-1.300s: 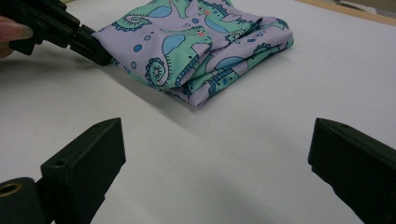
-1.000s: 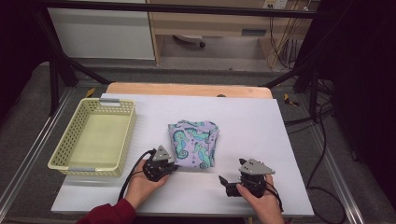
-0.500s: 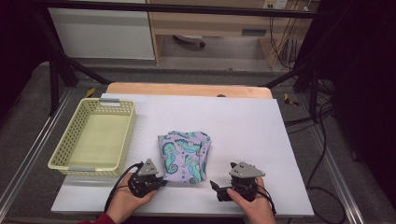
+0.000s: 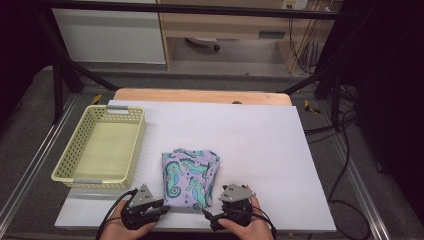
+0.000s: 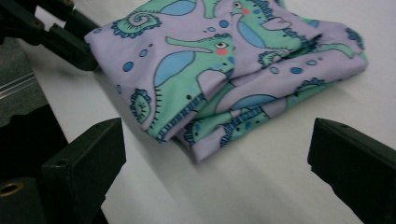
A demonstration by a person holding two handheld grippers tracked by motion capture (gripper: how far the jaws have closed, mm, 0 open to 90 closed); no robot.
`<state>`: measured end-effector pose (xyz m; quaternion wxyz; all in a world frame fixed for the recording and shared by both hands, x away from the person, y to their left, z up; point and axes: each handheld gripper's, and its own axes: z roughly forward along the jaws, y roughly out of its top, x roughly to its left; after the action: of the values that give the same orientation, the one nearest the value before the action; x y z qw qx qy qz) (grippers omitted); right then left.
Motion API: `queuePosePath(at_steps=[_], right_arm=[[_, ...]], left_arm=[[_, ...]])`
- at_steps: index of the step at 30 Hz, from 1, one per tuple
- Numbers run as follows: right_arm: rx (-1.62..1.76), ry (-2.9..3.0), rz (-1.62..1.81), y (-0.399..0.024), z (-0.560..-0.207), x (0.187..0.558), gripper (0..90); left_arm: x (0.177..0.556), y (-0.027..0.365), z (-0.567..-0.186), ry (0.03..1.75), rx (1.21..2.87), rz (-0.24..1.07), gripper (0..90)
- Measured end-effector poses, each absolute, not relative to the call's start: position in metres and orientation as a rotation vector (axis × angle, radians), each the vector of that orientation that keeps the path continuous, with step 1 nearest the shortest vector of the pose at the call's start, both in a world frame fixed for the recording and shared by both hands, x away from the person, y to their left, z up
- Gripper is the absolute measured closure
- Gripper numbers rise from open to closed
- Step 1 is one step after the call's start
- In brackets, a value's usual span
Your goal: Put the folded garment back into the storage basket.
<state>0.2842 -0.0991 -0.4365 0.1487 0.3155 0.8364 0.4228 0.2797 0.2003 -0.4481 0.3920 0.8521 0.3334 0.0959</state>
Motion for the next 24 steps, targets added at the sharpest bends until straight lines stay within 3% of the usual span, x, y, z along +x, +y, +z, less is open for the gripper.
queuePosePath(at_steps=[4, 12, 24], right_arm=[[0.938, 2.414, 1.228, -0.096, -0.44, 0.288, 7.6], [0.982, 2.411, 1.284, -0.088, -0.44, 0.295, 15.7], [0.956, 2.45, 1.112, -0.058, -0.463, 0.298, 19.2]], left_arm=[[0.274, 0.197, -0.444, 0.871, 2.13, 0.263, 33.7], [0.284, 0.192, -0.435, 0.903, 2.025, 0.318, 14.4], [0.292, 0.197, -0.43, 0.944, 1.976, 0.387, 12.5]])
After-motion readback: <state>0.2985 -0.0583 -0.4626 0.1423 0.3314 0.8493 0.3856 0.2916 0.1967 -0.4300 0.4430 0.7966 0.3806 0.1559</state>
